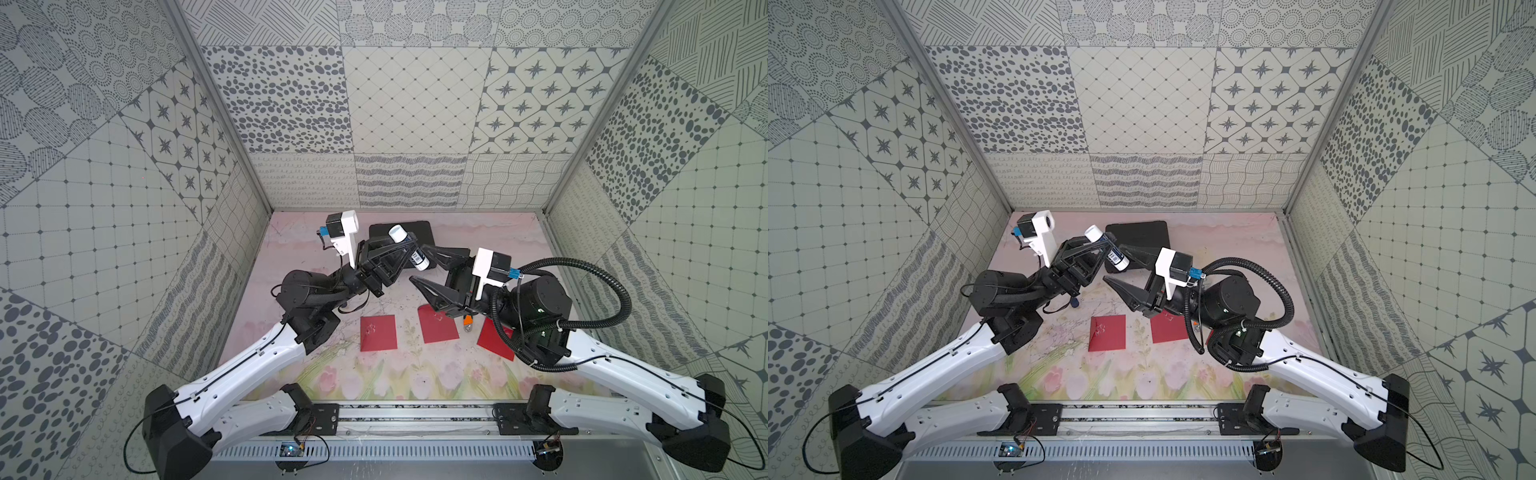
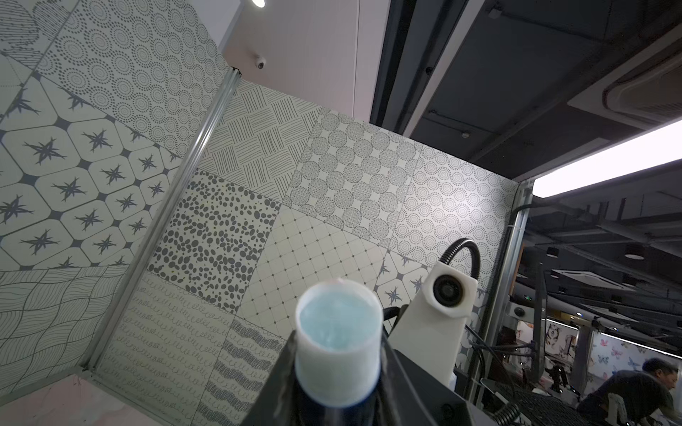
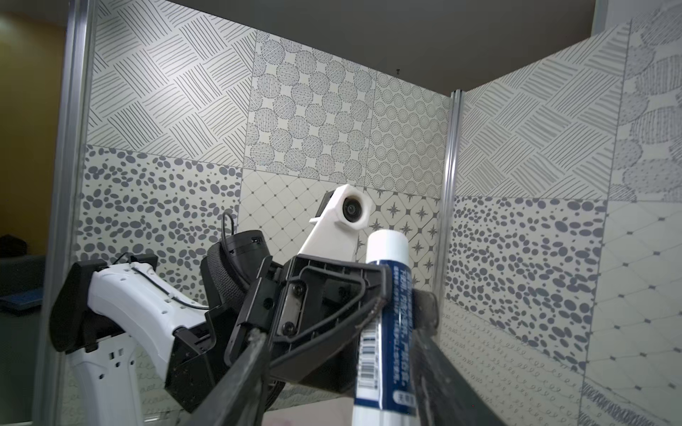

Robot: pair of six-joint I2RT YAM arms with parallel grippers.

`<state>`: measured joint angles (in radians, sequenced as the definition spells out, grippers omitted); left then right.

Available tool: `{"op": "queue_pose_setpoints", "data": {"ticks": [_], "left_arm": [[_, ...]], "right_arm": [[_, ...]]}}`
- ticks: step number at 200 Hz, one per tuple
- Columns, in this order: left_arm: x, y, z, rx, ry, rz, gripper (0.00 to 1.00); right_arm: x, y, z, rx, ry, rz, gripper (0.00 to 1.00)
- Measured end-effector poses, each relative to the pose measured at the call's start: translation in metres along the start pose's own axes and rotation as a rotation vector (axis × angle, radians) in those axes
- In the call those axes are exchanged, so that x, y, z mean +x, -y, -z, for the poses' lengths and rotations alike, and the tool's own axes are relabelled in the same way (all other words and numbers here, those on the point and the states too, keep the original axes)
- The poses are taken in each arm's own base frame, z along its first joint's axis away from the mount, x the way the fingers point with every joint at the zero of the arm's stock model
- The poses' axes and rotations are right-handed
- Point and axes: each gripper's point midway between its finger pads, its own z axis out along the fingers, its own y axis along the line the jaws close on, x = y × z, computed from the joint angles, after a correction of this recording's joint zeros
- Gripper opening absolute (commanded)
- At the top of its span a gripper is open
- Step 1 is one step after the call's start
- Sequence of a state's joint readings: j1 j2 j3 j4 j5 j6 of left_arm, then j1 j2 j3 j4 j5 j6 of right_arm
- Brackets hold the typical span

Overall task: Seal the envelope with a glue stick
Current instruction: Unscrew the glue stick.

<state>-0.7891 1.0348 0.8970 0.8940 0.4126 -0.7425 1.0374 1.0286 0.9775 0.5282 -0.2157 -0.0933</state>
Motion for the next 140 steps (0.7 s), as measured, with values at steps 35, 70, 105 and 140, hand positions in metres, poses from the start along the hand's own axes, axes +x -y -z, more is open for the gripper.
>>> {"op": "queue_pose_setpoints", "data": {"ticks": [35,70,105,140], "left_arm": [[-0.018,-0.012,-0.001,-0.062,0.102,0.048,0.00],[-0.031,-0.019,-0.001,-0.095,0.177,0.086,0.00],[-0.038,-0.025,-0.002,-0.112,0.224,0.117,0.00],[-0.042,-0.028,-0.003,-0.119,0.250,0.137,0.00]], "right_arm": [[-0.010,0.002,-0.006,0.004,0.018,0.176,0.60],[-0.010,0.007,-0.007,0.039,0.012,0.283,0.55],[0.002,0.017,-0.015,0.083,-0.028,0.329,0.50],[0.007,0.027,-0.019,0.138,-0.052,0.353,0.45]]}}
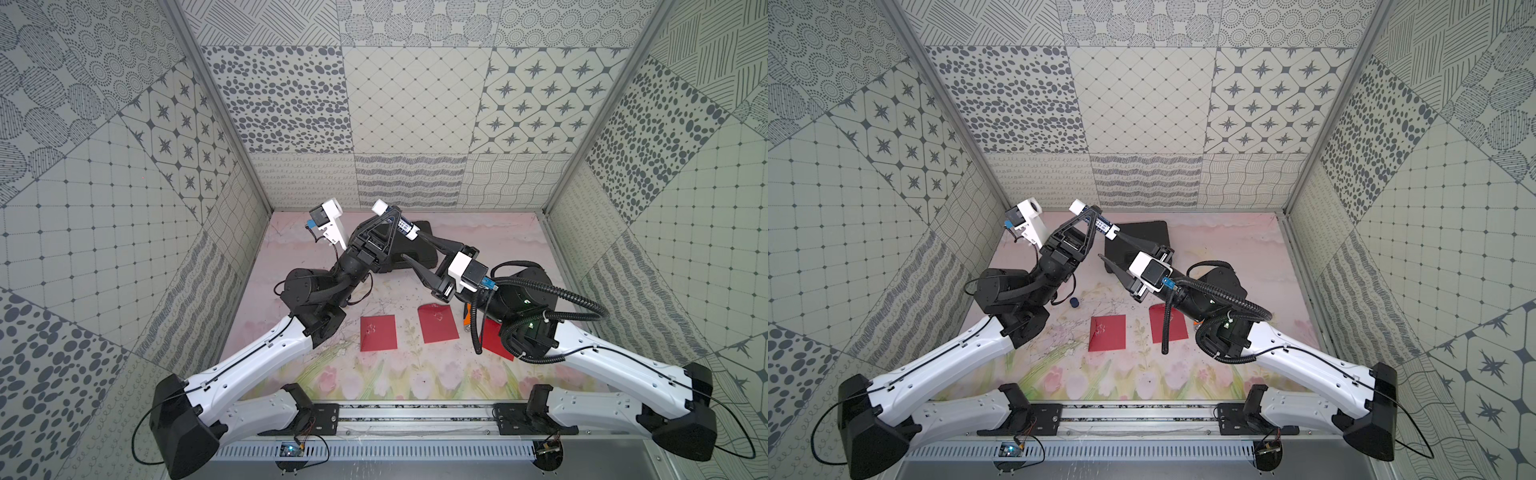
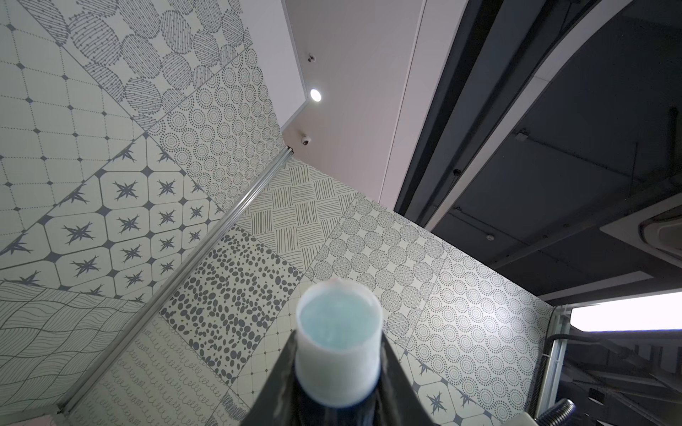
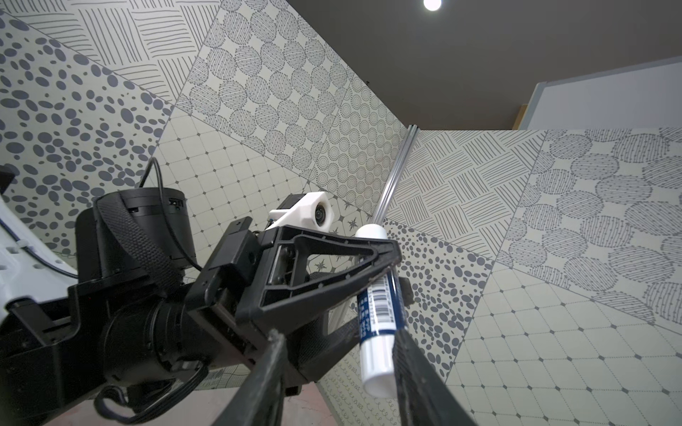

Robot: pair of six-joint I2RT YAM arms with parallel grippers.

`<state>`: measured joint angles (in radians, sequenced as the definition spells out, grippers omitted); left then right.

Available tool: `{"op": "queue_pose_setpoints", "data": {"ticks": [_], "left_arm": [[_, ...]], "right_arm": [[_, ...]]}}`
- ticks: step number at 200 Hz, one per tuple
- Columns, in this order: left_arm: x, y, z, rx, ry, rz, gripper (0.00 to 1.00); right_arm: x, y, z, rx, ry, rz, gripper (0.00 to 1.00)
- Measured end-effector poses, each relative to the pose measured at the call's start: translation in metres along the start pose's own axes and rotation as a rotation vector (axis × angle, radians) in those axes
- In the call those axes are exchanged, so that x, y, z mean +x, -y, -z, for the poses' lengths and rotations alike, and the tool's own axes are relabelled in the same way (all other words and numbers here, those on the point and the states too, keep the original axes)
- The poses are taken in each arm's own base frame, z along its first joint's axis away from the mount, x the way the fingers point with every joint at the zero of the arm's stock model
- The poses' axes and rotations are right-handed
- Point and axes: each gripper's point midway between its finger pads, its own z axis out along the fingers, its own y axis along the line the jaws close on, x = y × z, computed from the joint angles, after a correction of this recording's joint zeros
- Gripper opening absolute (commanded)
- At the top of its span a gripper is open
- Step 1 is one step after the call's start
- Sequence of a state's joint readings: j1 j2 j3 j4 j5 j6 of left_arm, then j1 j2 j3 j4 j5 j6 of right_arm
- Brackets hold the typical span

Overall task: Seal the envelope with a glue stick
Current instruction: Unscrew the glue stick.

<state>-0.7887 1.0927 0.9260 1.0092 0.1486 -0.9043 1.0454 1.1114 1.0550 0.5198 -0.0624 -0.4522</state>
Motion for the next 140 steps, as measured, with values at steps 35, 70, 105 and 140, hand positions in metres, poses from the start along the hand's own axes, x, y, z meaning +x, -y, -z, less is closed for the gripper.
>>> {"op": "queue_pose_setpoints", "data": {"ticks": [35,70,105,140], "left_arm": [[-0.004,0.002,0.000,0.006,0.017,0.010,0.00],[-0.008,0.005,-0.002,0.015,0.029,0.021,0.00],[-0.009,0.006,-0.003,0.019,0.035,0.026,0.00],[-0.009,0.005,-0.004,0.020,0.037,0.029,0.00]], "right_arm": [[0.002,0.010,-0.003,0.055,-0.021,0.013,0.45],[0.011,0.013,-0.009,0.076,-0.053,0.029,0.37],[0.008,0.016,-0.012,0.087,-0.053,0.036,0.33],[0.006,0.017,-0.013,0.088,-0.047,0.038,0.29]]}}
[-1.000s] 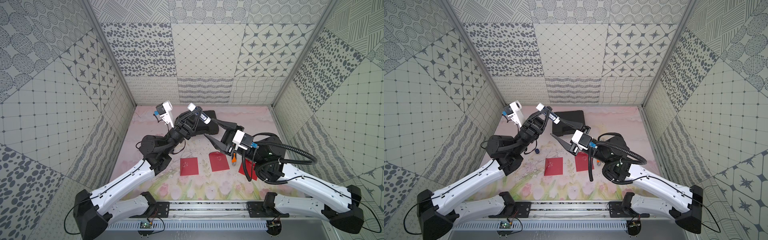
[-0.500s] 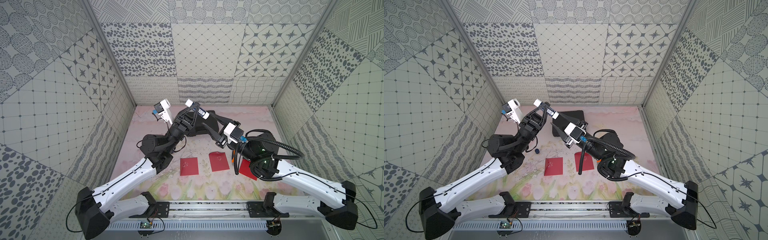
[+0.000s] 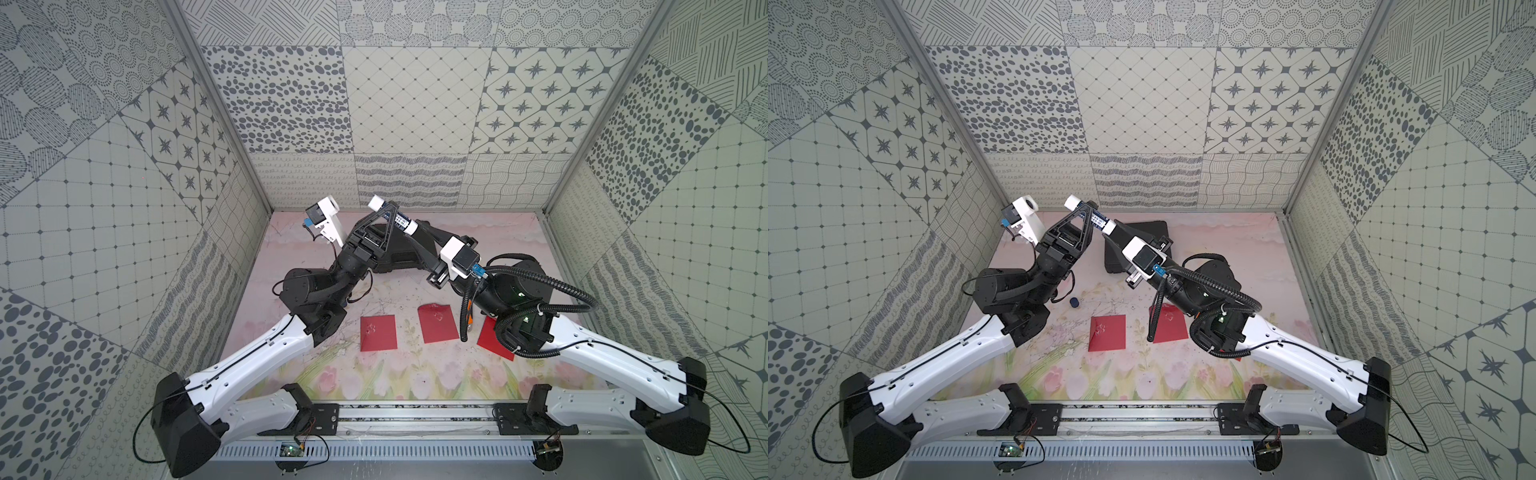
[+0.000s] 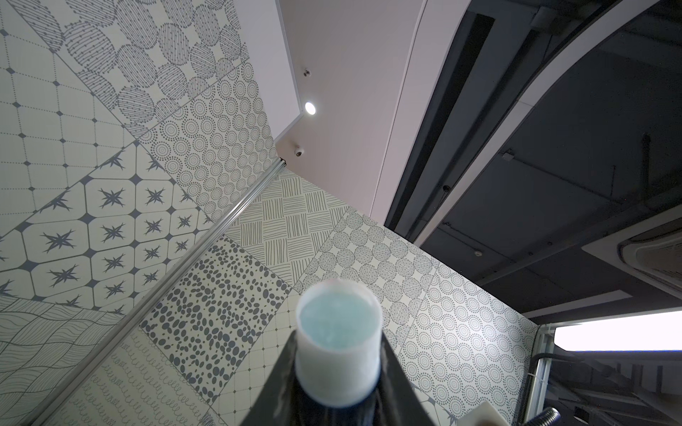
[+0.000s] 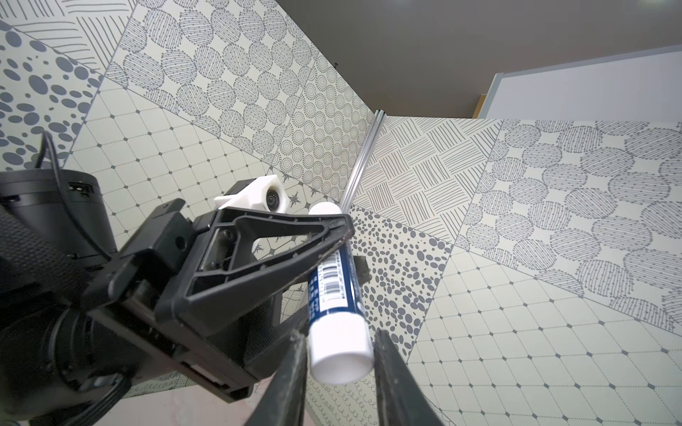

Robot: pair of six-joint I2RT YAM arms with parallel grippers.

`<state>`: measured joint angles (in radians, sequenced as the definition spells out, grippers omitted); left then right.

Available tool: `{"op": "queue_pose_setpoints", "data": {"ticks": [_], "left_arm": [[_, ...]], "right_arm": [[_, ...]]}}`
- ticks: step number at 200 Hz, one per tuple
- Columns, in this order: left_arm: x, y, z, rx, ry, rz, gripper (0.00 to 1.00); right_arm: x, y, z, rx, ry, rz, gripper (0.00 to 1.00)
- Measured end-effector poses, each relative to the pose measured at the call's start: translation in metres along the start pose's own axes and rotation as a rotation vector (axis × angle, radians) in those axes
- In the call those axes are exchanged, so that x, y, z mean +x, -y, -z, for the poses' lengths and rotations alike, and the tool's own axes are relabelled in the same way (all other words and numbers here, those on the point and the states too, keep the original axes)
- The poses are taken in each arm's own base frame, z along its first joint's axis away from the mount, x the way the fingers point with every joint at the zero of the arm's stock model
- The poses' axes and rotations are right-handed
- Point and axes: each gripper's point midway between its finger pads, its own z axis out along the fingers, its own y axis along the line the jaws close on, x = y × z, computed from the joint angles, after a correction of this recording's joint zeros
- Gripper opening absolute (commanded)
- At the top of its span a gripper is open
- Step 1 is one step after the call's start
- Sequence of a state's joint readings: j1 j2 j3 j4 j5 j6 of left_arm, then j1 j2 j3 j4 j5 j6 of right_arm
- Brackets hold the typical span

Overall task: Seal the envelope with a glue stick
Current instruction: Unscrew the glue stick.

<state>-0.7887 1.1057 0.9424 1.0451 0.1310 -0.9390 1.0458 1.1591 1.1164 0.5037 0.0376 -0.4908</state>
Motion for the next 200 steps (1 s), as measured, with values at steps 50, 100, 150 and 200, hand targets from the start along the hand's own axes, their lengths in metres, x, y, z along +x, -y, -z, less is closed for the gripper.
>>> {"op": "queue_pose_setpoints", "data": {"ticks": [50,100,150,200], "left_arm": [[-0.001,0.003,-0.001,0.013,0.004,0.000,0.00],[0.012,0.043,-0.010,0.191,-0.123,-0.055,0.00],[0.024,0.096,-0.010,0.444,-0.261,-0.130,0.00],[0.032,0.102,-0.004,0.503,-0.302,-0.162,0.00]], "right_arm": [[-0.002,-0.002,0.000,-0.020,-0.012,-0.036,0.16],[-0.036,-0.006,0.023,-0.135,0.030,-0.486,0.10],[-0.076,-0.022,0.040,-0.358,0.088,-1.036,0.10],[-0.071,-0.026,0.053,-0.374,0.062,-1.137,0.43]]}}
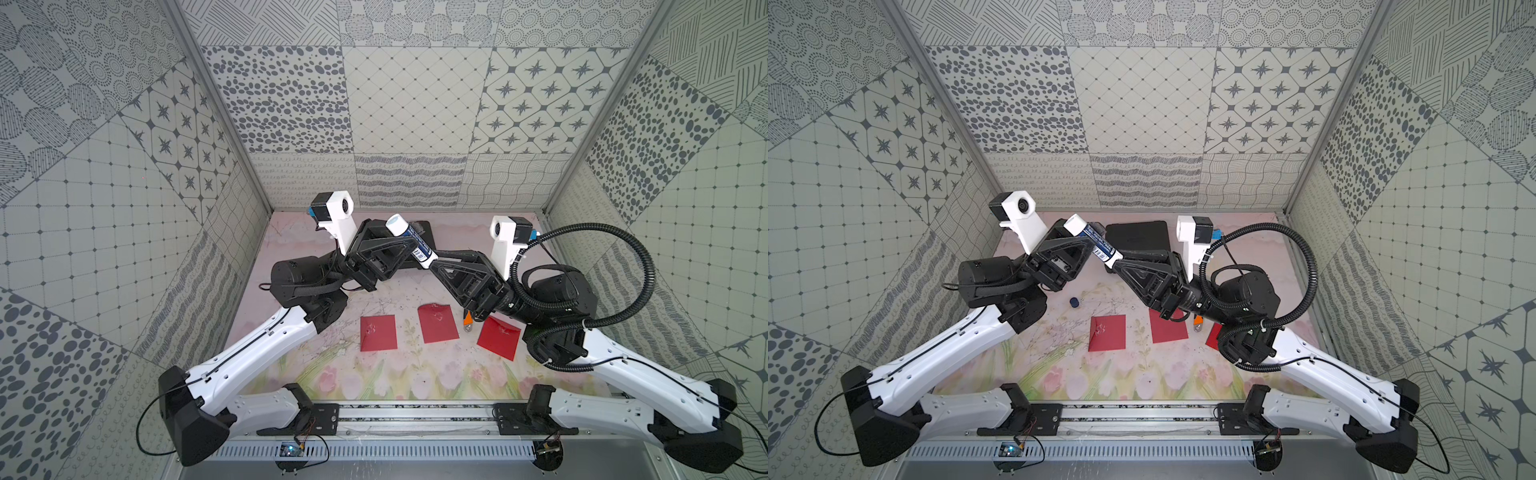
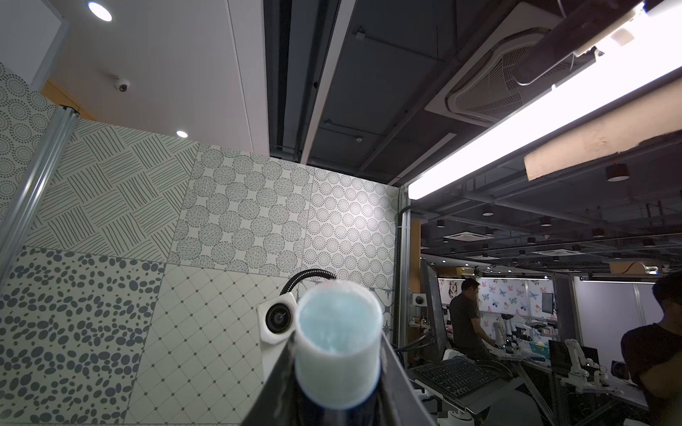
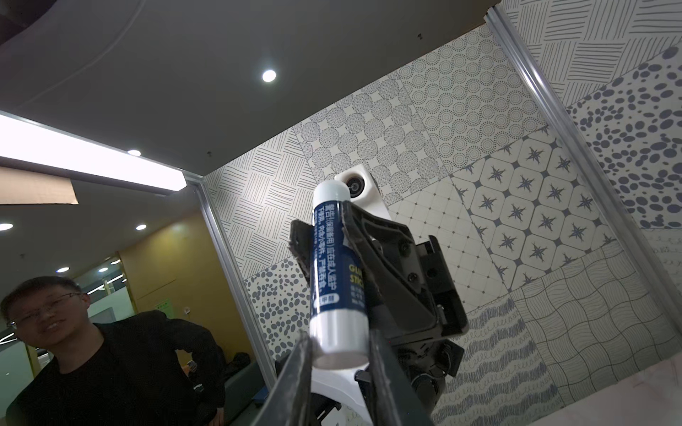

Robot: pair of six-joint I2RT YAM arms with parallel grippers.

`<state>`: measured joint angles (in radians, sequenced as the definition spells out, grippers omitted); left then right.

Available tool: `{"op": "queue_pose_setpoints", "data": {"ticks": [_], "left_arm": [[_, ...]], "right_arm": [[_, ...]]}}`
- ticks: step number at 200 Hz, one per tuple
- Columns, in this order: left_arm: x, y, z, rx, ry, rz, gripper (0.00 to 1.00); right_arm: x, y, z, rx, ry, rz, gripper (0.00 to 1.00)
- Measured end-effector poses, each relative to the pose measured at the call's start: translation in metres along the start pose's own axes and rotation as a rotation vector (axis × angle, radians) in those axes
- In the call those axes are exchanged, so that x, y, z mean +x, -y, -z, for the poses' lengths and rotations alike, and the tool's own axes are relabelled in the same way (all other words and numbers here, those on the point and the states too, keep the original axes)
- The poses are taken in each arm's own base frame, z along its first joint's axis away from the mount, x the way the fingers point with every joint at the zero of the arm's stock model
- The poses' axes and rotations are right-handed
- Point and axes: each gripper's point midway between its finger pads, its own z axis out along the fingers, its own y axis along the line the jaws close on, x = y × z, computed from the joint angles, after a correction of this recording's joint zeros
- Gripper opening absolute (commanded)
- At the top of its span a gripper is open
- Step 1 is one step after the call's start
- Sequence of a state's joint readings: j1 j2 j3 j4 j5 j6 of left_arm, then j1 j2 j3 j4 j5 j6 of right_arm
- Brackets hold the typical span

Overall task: Seal the envelope with a glue stick
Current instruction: Unscrew the glue stick.

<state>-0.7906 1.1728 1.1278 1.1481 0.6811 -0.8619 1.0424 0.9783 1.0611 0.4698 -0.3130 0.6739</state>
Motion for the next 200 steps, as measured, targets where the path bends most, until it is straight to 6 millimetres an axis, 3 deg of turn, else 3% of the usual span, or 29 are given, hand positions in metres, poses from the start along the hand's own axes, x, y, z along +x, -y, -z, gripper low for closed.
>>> {"op": "queue_pose_setpoints", "data": {"ticks": [15,56,116,147,200], "left_arm": [[-0.001,-0.002,0.004,-0.022,0.022,-0.010,0.00],[0.001,-0.016,0.020,-0.131,0.072,-0.013,0.00],[0.009,-0.054,0.049,-0.355,0.158,0.047,0.00],[0.010,-0.069,0.057,-0.418,0.198,0.088,0.00],[0.007,-0.080,0.062,-0.465,0.247,0.128,0.00]], "right_arm": [[0.000,0.006,0.008,0.048,0.007,0.056,0.50],[-0.012,0.020,0.014,0.156,0.052,0.326,0.53],[0.010,0.042,-0.015,0.151,-0.056,0.850,0.63],[0.010,0.049,-0.029,0.156,-0.085,1.036,0.62],[0.007,0.057,-0.029,0.201,-0.100,1.154,0.54]]}}
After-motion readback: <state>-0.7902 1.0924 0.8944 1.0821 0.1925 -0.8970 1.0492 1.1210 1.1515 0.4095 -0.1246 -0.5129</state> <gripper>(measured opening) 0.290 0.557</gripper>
